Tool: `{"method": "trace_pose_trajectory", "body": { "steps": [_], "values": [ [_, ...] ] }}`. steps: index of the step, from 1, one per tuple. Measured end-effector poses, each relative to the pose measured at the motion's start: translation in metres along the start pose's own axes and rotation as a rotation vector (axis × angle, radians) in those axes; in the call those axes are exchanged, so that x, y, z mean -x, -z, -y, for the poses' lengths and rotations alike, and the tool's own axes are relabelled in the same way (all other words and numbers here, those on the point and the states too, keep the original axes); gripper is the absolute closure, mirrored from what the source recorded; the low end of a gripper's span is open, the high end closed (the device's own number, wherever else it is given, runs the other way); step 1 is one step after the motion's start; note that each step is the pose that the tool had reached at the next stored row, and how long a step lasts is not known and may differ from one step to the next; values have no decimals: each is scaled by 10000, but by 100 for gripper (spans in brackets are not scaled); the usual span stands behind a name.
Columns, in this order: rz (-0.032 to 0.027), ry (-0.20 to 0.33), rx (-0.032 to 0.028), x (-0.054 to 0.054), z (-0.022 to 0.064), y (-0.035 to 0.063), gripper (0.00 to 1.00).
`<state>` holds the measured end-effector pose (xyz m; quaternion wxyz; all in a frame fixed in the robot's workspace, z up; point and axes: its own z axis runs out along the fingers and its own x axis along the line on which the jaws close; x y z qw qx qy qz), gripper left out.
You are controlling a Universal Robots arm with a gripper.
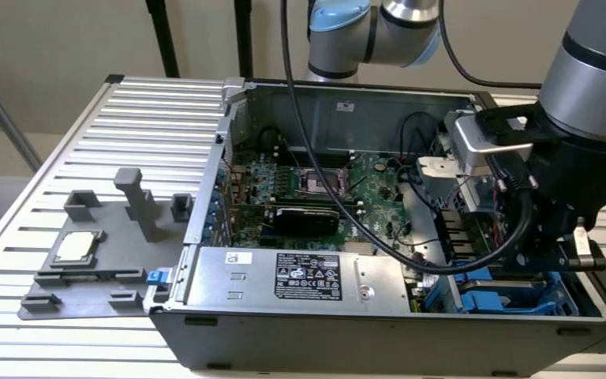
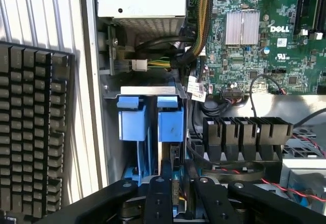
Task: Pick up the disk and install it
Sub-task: 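Insert the second disk wire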
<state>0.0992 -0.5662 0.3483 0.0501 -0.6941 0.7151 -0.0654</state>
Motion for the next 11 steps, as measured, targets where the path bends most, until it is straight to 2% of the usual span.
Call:
{"method": "trace_pose_trajectory", "body": {
  "steps": [4,11],
  "values": [
    [17,-4,0,-7,-139,27,75],
    [23,26,2,-7,-148,28,75]
  ]
}}
